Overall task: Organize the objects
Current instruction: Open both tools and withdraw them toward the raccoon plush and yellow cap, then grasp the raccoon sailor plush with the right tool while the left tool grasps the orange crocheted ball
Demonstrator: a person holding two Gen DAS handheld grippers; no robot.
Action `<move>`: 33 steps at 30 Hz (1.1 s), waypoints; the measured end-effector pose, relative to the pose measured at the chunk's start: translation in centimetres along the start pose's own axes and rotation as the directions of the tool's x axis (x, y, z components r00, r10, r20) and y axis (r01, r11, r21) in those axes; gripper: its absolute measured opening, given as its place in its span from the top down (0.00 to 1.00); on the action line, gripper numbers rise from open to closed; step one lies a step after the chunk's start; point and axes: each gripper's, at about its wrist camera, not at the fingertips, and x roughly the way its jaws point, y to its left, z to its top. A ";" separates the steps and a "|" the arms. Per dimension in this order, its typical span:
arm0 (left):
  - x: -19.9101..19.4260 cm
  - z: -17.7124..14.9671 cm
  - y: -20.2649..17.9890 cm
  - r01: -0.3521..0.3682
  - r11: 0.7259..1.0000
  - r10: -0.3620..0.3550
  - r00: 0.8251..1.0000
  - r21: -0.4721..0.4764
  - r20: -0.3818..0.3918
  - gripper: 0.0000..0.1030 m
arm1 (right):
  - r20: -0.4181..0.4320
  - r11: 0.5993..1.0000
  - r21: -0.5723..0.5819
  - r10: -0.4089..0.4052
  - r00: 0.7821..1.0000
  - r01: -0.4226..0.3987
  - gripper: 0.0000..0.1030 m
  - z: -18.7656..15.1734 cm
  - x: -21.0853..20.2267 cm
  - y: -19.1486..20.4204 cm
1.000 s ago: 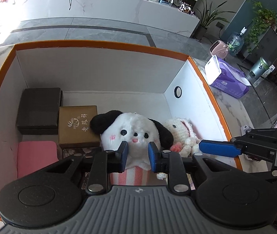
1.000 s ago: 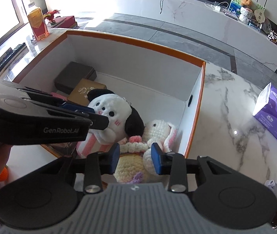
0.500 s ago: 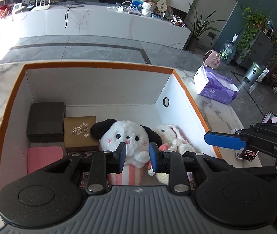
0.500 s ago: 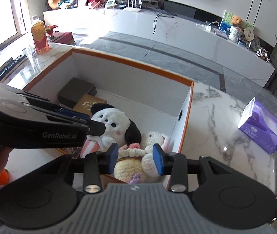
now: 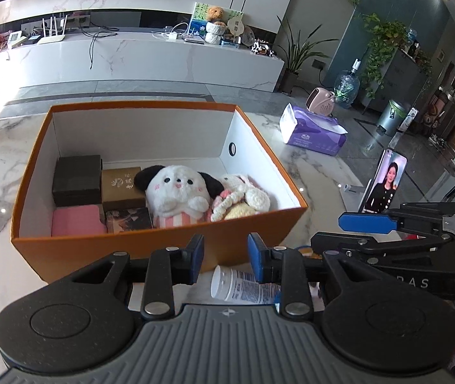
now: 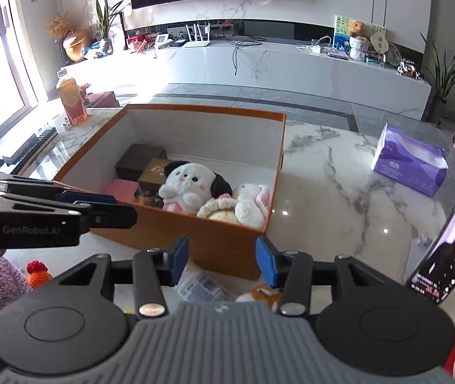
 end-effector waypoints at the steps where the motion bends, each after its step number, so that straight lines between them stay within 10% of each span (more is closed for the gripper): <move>1: 0.1 -0.5 -0.1 0.003 1.000 -0.003 1.000 -0.002 -0.009 0.66 | -0.011 1.000 0.014 -0.005 1.000 0.005 0.52 -0.6 0.0 -0.4; 26: 3.6 -6.8 -0.6 -0.037 0.999 0.038 0.978 0.013 -0.203 0.62 | -0.234 0.856 0.516 0.105 0.966 0.032 0.23 -7.6 6.9 -4.1; 33: 3.1 -6.7 0.3 -0.060 0.998 0.058 0.977 -0.003 -0.205 0.62 | -0.257 0.822 0.568 0.127 0.958 0.043 0.35 -8.1 8.3 -4.7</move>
